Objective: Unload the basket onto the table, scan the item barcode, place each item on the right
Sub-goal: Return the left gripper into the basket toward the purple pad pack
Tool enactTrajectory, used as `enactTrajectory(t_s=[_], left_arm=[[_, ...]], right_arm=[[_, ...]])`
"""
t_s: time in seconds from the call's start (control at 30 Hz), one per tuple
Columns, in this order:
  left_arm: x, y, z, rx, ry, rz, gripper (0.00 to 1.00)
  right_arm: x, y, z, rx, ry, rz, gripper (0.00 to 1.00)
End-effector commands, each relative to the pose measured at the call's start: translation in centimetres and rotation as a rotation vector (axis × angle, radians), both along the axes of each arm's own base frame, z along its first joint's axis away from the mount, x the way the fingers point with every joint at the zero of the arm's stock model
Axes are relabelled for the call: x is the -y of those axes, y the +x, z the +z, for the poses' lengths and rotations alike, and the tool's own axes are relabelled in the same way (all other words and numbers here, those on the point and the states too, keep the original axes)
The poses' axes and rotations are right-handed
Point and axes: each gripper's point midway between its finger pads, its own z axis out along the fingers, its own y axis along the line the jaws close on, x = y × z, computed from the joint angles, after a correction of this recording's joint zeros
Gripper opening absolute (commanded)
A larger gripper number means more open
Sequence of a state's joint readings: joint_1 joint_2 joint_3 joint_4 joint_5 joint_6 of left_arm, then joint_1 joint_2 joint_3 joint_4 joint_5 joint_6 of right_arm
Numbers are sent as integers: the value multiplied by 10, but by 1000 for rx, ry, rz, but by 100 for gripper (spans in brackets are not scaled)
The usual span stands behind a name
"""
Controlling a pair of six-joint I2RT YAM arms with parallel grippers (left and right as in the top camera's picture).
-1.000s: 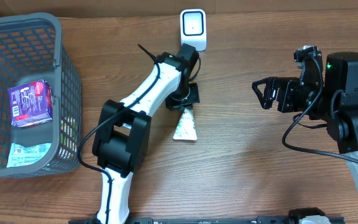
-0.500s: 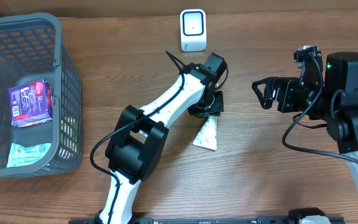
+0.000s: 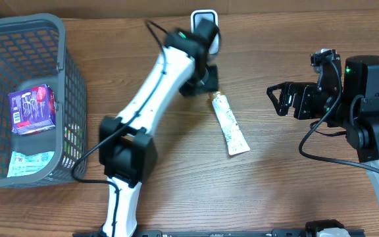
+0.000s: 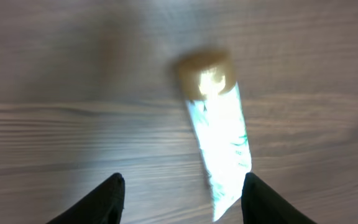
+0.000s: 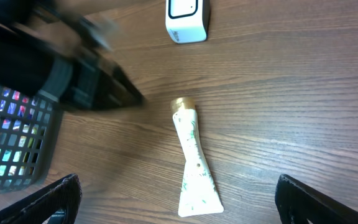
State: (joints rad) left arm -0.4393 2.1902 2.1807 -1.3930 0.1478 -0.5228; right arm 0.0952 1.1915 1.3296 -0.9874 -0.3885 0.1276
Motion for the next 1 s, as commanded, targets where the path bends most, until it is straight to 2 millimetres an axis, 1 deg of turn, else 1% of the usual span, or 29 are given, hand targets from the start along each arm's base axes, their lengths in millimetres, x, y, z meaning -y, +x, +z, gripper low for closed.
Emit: enactTrajectory(t_s=[0.0,0.07,0.13,0.23,0.33,0.4,0.43,0.47,0.53,0.6,0.67,0.77,0.87,0.97], left_arm=[[-40,20,93,226,4,13,53],[-62,15,134,292,-10,42,53],[-85,6,166,351,-10,72,53],[-124,-11,207,443,6,116,52],[-153,-31,244,540,-4,156,53],[-180,-51,268,609,6,203,57],[-190,-57,274,627,14,227,58],[-204,-66,281,648,27,264,61],[-233,-82,288,665,56,348,66],[-265,-98,286,653,93,445,70],[-297,-114,276,614,134,548,72],[-344,-136,255,528,186,706,72],[-391,-151,239,479,216,862,71],[-418,-157,229,458,227,939,71]], right_arm=[[-3,1,11,31,7,12,100],[-3,1,11,30,7,12,100],[-3,0,11,27,7,12,100],[-3,-1,10,20,6,12,100],[-3,-1,9,15,6,12,100],[-3,-2,8,10,5,12,100],[-3,-3,8,8,5,12,100],[-3,-3,7,5,5,12,100],[-3,-4,6,1,4,12,100],[-3,-5,6,-4,4,12,100],[-3,-5,5,-8,3,12,100],[-3,-6,4,-11,3,12,100],[-3,-6,4,-11,3,12,100],[-2,-6,4,-10,2,12,100]])
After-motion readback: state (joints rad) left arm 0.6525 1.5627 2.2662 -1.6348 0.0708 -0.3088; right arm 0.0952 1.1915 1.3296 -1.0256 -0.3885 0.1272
